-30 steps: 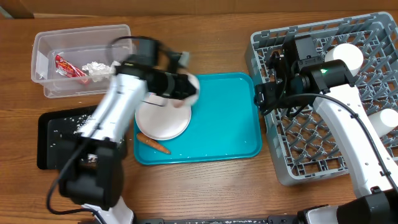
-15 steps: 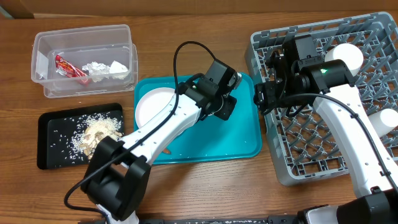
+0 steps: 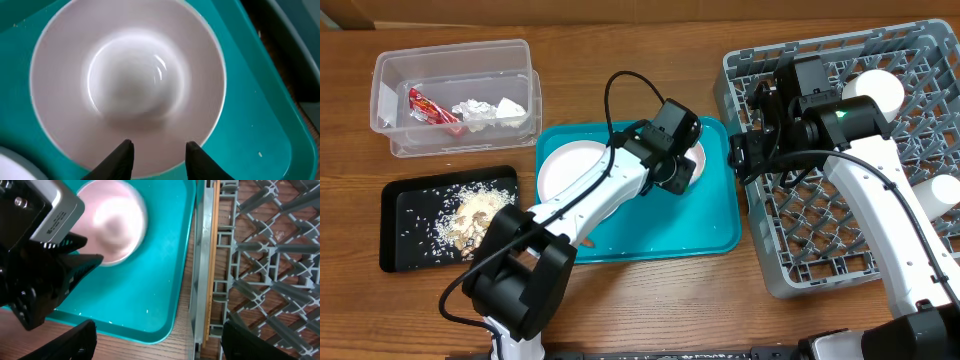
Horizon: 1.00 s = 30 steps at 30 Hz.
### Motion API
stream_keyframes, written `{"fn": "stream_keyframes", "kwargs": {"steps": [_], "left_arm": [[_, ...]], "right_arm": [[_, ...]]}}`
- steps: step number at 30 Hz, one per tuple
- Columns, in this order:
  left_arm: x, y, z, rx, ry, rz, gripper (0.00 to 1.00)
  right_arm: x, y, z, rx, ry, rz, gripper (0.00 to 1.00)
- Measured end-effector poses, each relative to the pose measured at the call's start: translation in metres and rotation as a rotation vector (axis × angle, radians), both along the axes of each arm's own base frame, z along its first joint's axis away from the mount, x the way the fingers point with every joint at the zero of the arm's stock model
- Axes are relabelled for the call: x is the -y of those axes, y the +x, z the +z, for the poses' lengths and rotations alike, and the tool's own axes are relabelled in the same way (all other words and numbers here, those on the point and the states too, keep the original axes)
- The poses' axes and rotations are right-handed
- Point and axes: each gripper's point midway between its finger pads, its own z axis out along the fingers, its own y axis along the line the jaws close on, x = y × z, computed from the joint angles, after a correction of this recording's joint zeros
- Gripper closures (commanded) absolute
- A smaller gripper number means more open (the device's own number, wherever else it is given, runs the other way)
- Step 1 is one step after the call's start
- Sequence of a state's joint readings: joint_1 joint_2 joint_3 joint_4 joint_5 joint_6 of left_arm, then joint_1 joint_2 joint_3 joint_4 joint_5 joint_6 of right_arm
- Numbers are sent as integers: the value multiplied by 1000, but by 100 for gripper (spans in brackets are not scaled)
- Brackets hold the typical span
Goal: Sort waste into correct bins and load items into the dishwasher
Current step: 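Release the pink bowl and pull the left arm back left, then grasp the pink bowl on the tray with the right gripper and lift it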
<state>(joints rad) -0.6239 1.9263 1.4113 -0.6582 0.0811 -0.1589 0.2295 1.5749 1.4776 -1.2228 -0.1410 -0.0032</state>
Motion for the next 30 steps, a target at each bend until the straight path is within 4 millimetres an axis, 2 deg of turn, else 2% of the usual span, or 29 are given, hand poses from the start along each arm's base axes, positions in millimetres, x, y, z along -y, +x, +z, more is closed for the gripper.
{"fn": "stream_keyframes", "kwargs": {"steps": [4, 7, 11, 14, 16, 19, 22, 25, 28, 30], "left_arm": [[-19, 4, 11, -39, 26, 44, 42], [-47, 13, 31, -53, 26, 124, 34], [-103, 30, 71, -26, -3, 276, 31], [-149, 32, 97, -11, -19, 400, 31], [-182, 30, 110, -7, -25, 490, 31], [-217, 26, 122, -6, -32, 592, 30], [-247, 23, 126, -12, -38, 689, 30], [-268, 19, 125, -30, -37, 756, 29], [-278, 16, 123, -45, -34, 790, 28], [-279, 15, 123, -49, -33, 791, 28]], "right_arm": [[-2, 10, 4, 45, 10, -2, 18], [-7, 22, 9, 94, 34, -7, 18], [-22, 43, 22, 189, 112, 8, 18], [-36, 53, 33, 251, 155, 32, 18], [-47, 55, 36, 274, 173, 56, 18], [-65, 55, 34, 276, 185, 90, 18], [-80, 53, 13, 218, 181, 107, 22], [-87, 55, -21, 130, 159, 99, 26], [-83, 58, -65, 25, 106, 51, 26], [-78, 59, -87, -23, 67, 18, 26]]}}
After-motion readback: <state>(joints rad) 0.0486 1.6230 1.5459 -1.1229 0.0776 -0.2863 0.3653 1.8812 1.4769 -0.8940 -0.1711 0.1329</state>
